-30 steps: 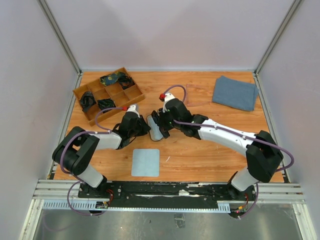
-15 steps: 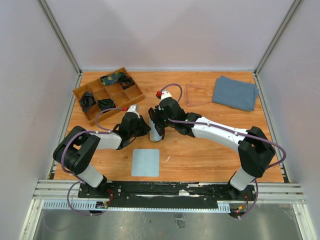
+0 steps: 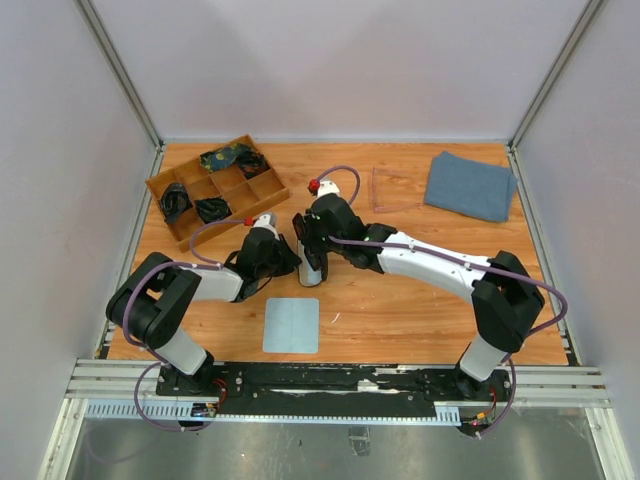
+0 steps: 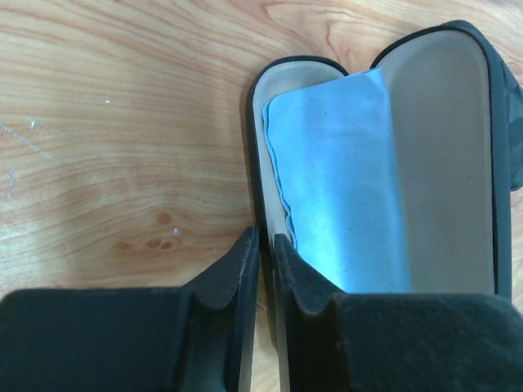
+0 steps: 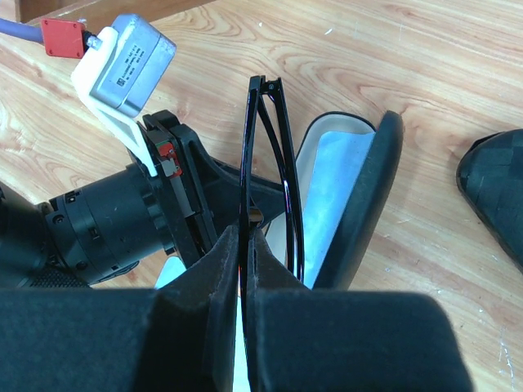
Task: Organize the sunglasses
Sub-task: Place the sunglasses in the sunglasses case.
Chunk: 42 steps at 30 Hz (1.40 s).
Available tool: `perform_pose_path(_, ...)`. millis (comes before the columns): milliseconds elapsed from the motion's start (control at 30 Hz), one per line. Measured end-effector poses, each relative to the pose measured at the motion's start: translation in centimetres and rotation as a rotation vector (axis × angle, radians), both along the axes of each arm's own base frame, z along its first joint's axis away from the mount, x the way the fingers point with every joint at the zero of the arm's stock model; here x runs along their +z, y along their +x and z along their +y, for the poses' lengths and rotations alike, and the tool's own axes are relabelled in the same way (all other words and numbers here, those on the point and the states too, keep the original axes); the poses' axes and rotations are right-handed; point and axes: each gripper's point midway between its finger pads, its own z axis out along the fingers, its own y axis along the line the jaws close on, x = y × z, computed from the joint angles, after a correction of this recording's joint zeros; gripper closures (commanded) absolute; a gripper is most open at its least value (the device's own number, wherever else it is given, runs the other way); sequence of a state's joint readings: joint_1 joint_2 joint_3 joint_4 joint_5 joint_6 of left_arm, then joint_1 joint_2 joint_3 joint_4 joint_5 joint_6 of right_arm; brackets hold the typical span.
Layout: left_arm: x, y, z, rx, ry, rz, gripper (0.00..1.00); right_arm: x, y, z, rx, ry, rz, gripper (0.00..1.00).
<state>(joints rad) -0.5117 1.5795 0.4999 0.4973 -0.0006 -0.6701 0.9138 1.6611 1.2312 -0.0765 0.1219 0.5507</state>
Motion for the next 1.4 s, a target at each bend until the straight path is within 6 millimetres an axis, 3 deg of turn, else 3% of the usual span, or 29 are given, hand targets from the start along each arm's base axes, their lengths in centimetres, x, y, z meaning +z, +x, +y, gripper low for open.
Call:
perform_pose_path(367, 0.1, -0.4, 0.0, 0.001, -0.018, 0.007, 0.85, -2.2, -0.2, 0.6, -0.007, -0.036, 0.051, 0.99)
perform_pose_path(1400, 0.2, -1.3, -0.6, -0.016, -0.037, 0.017, 0.87, -3.7, -0.6, 0.7, -0.017, -0.06, 0.095, 0.99)
